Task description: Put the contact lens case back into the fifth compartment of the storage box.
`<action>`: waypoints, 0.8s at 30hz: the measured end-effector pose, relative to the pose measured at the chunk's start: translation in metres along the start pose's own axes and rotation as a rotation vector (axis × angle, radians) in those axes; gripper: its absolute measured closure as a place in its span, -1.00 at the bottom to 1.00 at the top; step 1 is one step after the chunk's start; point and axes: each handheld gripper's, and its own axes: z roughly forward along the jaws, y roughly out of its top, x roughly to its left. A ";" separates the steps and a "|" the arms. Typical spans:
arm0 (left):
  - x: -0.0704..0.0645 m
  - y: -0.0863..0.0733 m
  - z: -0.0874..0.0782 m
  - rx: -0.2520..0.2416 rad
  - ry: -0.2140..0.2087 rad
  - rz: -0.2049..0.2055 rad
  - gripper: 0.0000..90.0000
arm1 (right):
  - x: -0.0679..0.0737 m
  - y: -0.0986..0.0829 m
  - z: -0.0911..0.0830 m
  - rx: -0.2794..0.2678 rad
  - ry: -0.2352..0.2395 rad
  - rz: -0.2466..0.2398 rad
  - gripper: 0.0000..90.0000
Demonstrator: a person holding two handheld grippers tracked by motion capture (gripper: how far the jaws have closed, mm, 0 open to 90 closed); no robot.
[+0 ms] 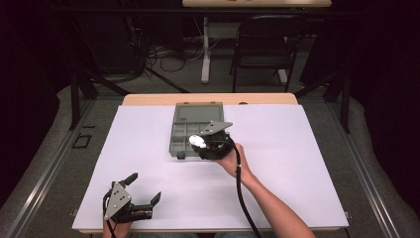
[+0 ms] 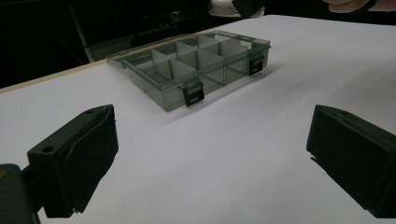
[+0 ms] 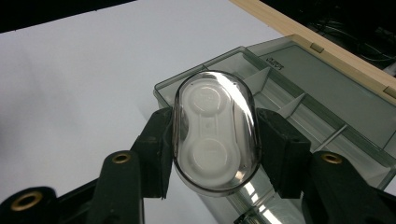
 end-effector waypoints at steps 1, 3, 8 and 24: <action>0.000 0.000 0.000 -0.001 0.000 0.000 -0.96 | 0.000 0.001 0.001 -0.001 0.001 -0.003 0.10; 0.000 0.000 0.000 -0.001 0.002 -0.004 -0.95 | -0.001 0.002 0.002 0.002 -0.001 -0.001 0.10; 0.000 0.000 0.000 -0.002 0.001 -0.001 -0.96 | 0.000 0.008 0.007 0.006 0.000 -0.009 0.10; 0.001 0.000 0.000 -0.003 0.003 -0.001 -0.96 | -0.001 0.016 0.020 0.018 -0.002 -0.001 0.10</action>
